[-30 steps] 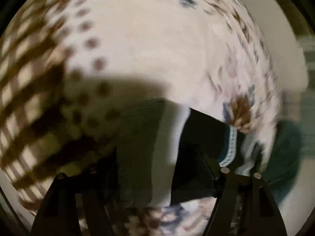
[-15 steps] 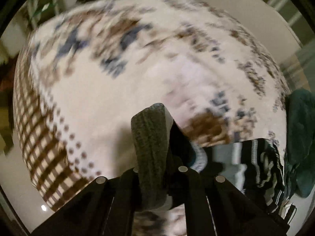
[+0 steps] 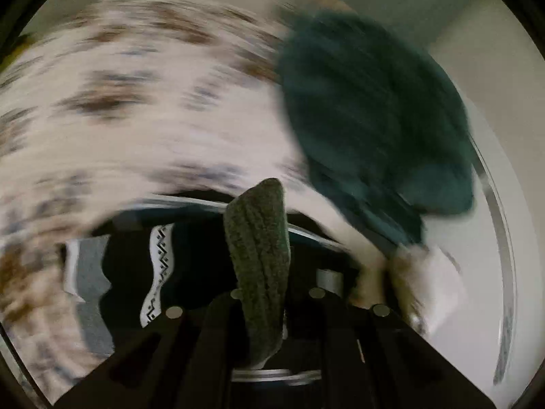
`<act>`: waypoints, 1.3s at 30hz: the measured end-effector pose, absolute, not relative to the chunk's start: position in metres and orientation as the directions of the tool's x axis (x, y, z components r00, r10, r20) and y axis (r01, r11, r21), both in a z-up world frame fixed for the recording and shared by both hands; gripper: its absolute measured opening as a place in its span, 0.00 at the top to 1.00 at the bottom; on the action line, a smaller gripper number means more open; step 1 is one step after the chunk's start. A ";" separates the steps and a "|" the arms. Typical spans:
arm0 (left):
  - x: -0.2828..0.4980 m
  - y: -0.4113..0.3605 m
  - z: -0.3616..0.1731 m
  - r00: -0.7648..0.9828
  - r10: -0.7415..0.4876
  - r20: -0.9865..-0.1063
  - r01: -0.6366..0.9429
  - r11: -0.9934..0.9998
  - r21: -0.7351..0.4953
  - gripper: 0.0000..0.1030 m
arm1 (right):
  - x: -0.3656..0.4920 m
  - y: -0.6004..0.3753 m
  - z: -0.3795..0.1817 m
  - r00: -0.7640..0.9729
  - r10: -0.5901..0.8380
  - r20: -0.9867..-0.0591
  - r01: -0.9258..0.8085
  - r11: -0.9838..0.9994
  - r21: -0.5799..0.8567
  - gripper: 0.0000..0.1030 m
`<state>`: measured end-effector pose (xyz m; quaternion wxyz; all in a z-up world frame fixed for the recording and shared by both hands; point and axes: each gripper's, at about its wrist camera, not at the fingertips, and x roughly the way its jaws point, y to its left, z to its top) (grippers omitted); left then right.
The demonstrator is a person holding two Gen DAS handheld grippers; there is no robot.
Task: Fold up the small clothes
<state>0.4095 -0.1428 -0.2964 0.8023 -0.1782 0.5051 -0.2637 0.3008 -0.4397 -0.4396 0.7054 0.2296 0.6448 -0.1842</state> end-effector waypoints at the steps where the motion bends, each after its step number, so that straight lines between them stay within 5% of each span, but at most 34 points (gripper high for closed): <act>1: 0.409 -0.188 -0.300 0.307 -0.626 -0.717 0.289 0.779 -0.556 0.95 | 0.296 -0.458 -0.440 0.098 0.037 -0.994 0.566 0.820 0.087 0.17; 5: 0.406 -0.277 -0.325 0.180 -0.638 -0.749 0.355 0.752 -0.555 0.90 | 0.281 -0.503 -0.443 0.091 0.066 -0.994 0.587 0.802 0.107 0.17; 6: 0.407 -0.286 -0.331 0.169 -0.629 -0.758 0.353 0.757 -0.550 0.74 | 0.277 -0.511 -0.444 0.094 0.078 -0.992 0.590 0.799 0.119 0.17; 7: 0.408 -0.294 -0.340 0.149 -0.626 -0.766 0.343 0.759 -0.553 0.44 | 0.273 -0.521 -0.444 0.097 0.096 -0.991 0.593 0.794 0.135 0.17; 9: 0.412 -0.290 -0.352 0.126 -0.619 -0.775 0.306 0.767 -0.564 0.09 | 0.267 -0.534 -0.444 0.107 0.132 -0.985 0.596 0.785 0.170 0.17; 14: 0.409 -0.226 -0.361 0.197 -0.594 -0.780 0.218 0.802 -0.556 0.09 | 0.262 -0.560 -0.423 0.174 0.188 -0.967 0.584 0.771 0.255 0.17; 18: 0.405 -0.125 -0.372 0.344 -0.405 -0.847 0.089 0.912 -0.400 0.09 | 0.278 -0.568 -0.402 0.258 0.228 -0.939 0.567 0.751 0.338 0.17; 24: 0.398 -0.028 -0.431 0.310 -0.221 -0.925 -0.099 0.960 -0.262 0.09 | 0.347 -0.558 -0.421 0.295 0.227 -0.928 0.565 0.742 0.361 0.18; 25: 0.398 -0.023 -0.437 0.307 -0.213 -0.928 -0.107 0.961 -0.255 0.09 | 0.357 -0.556 -0.427 0.298 0.235 -0.925 0.566 0.737 0.369 0.21; 26: 0.397 -0.018 -0.446 0.301 -0.201 -0.932 -0.114 0.963 -0.244 0.09 | 0.365 -0.553 -0.433 0.305 0.251 -0.919 0.569 0.725 0.387 0.50; 27: 0.397 -0.012 -0.451 0.296 -0.195 -0.935 -0.121 0.964 -0.239 0.09 | 0.370 -0.550 -0.437 0.289 0.245 -0.926 0.576 0.727 0.372 0.92; 36: 0.404 0.004 -0.471 0.281 -0.243 -0.929 -0.147 0.945 -0.292 0.09 | 0.331 -0.526 -0.367 0.341 0.150 -0.928 0.642 0.684 0.346 0.92; 39: 0.406 0.012 -0.476 0.281 -0.248 -0.927 -0.158 0.941 -0.299 0.09 | 0.321 -0.534 -0.385 0.208 0.107 -0.972 0.700 0.678 0.225 0.91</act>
